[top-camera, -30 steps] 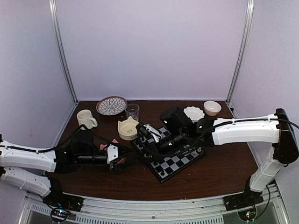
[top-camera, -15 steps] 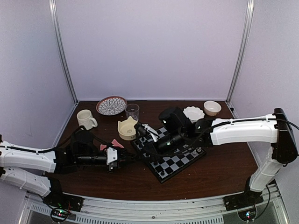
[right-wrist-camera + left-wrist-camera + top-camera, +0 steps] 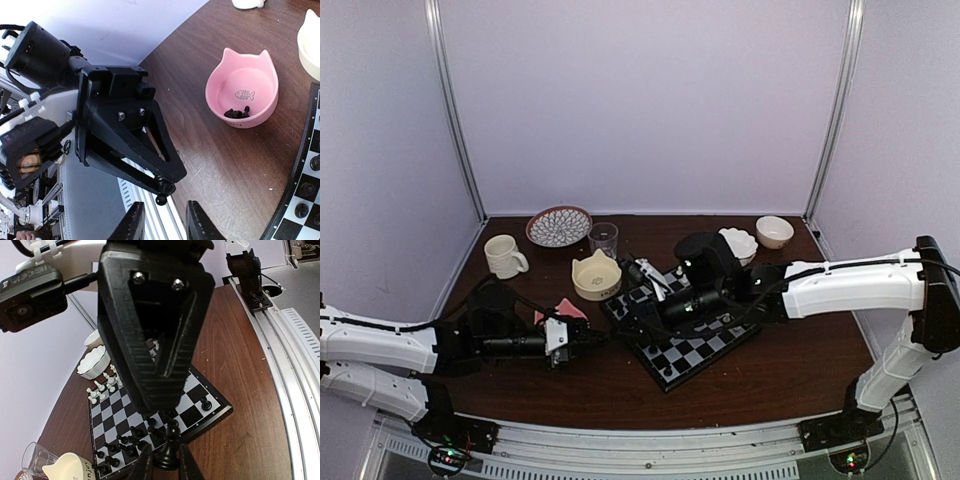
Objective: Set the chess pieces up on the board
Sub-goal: Pass from the left arm to the right
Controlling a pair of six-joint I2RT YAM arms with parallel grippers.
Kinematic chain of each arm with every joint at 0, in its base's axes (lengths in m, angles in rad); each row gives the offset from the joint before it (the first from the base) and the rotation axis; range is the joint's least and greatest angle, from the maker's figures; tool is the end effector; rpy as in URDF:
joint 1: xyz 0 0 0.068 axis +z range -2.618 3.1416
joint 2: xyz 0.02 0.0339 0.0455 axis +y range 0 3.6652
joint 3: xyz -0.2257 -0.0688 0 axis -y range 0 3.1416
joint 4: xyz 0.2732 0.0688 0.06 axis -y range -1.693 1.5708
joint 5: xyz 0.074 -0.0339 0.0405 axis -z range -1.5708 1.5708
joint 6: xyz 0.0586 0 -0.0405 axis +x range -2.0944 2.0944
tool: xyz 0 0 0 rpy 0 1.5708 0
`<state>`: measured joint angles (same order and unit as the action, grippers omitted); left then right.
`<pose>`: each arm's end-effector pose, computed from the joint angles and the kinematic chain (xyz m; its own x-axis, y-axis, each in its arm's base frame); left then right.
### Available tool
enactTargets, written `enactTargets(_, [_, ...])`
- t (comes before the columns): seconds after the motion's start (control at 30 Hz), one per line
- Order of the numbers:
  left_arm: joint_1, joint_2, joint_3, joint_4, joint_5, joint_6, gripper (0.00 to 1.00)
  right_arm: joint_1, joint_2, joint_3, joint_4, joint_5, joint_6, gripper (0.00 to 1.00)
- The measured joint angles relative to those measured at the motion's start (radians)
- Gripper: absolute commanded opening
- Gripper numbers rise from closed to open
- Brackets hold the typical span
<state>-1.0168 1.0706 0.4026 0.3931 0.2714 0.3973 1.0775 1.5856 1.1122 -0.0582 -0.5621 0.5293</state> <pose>0.1387 -0.2540 0.1540 0.2378 0.3241 -0.9156 0.9359 0.1757 0.3053 0.1621 0.3674 0.2054 -0.6933 -0.3874 -0.6076 -0.7099 0.2220 0.6684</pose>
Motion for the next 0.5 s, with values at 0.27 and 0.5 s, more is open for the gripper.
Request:
enactTargets(0.27, [-0.004,0.0,-0.005,0.028,-0.016,-0.023,0.03,0.01,0.0,-0.013,0.078,0.016,0.02,0.33])
enactTargets(0.5, [-0.006,0.0,-0.005,0.057,-0.034,-0.039,0.04,0.02,0.016,-0.013,0.093,0.016,0.024,0.32])
